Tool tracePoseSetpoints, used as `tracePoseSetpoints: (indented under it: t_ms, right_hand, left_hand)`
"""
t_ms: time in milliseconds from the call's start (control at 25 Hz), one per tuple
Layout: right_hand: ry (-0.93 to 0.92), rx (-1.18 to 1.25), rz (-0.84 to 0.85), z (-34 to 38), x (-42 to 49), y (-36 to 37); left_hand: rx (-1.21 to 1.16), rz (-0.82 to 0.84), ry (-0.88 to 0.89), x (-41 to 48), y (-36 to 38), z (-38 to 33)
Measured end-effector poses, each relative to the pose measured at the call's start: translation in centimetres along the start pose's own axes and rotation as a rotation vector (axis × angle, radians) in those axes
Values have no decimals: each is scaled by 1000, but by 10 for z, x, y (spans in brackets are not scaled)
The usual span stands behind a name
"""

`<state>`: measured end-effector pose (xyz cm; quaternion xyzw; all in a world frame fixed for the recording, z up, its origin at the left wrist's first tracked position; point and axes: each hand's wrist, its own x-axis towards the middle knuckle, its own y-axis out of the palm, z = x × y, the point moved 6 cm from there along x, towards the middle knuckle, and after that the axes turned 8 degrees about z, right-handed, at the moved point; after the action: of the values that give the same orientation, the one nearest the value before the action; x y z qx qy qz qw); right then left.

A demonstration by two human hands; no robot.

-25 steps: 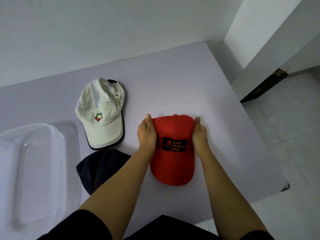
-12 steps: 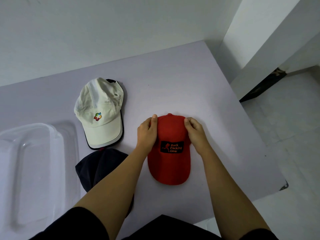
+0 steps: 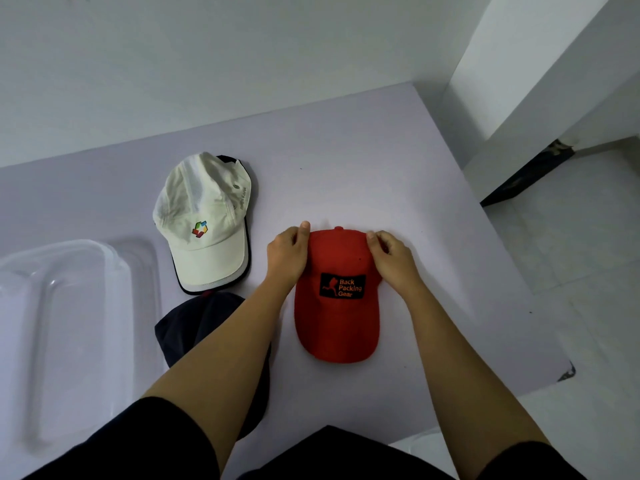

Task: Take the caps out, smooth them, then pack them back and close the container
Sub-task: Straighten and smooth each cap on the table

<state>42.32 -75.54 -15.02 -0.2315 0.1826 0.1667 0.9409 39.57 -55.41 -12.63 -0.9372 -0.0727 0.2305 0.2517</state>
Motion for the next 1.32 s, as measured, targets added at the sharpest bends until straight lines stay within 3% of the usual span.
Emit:
tracePoseSetpoints:
  t_ms: [120, 280, 520, 720, 800, 880, 960, 1120, 1320]
  right_hand:
    - [-82, -96, -27, 17, -6, -11]
    - [-267, -134, -118, 66, -13, -11]
    - [-491, -255, 126, 141, -12, 83]
    - [-359, -375, 329, 141, 6, 153]
    - [-297, -457, 415, 134, 17, 173]
    - [-278, -538, 495, 128, 24, 189]
    - [-279, -545, 492, 130, 34, 199]
    - [-276, -568, 448, 137, 53, 209]
    - [-260, -495, 396, 125, 60, 217]
  left_hand:
    - [77, -48, 56, 2, -28, -14]
    - [5, -137, 112, 0, -77, -22]
    - [47, -210, 115, -15, -145, 3]
    - [148, -252, 55, -19, -188, 45]
    - [204, -166, 7, -7, -194, 69]
    - [310, 20, -16, 7, -185, 91]
    - [386, 106, -5, 17, -179, 102]
    - [415, 94, -58, 35, -187, 109]
    - [47, 119, -115, 45, -198, 112]
